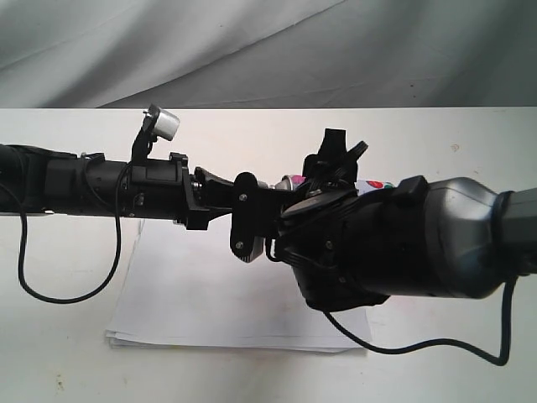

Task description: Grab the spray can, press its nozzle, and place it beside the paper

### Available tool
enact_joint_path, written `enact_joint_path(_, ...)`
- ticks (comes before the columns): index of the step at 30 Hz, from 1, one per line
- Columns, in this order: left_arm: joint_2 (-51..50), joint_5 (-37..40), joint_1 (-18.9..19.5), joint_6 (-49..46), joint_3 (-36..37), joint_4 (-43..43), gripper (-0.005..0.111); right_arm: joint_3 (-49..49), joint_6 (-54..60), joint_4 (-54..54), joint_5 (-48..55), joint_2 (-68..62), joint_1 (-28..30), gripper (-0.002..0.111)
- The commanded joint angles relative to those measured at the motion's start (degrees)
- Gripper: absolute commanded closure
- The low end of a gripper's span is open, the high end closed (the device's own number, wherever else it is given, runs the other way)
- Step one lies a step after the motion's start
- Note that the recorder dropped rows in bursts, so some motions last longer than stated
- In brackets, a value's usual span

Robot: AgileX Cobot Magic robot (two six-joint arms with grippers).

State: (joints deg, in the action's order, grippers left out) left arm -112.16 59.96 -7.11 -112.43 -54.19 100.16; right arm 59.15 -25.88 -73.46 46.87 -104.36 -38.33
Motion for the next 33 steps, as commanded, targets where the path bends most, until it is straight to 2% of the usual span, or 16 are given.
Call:
enact_joint_path(1,-0.45,1.75,-1.13,-0.42,-0.1,-0.22,0.107,1.01,-0.05,-3.69,-5.68,0.82,-0.6,0.108)
enact_joint_path(21,-0.71,-0.11,-0.88,-1.7,-0.1,-0.22,0.107,1.01,-0.05,-3.69,-5.37,0.82,-0.6,0.108)
enact_joint_path(26,2.29,0.18,3.27,1.98,1.15,-5.18,0.107,1.01,0.1,-3.69,-3.81,0.82,-0.6,0.108)
enact_joint_path(29,5.37,0.52,6.25,1.98,4.04,-4.79,0.107,1.01,0.1,-3.69,-3.81,0.82,-0.6,0.108)
enact_joint_path(33,7.71,0.37,7.18,1.08,7.09,-4.4,0.107,1.01,0.1,-3.69,-3.94,0.82,-0.6,0.108)
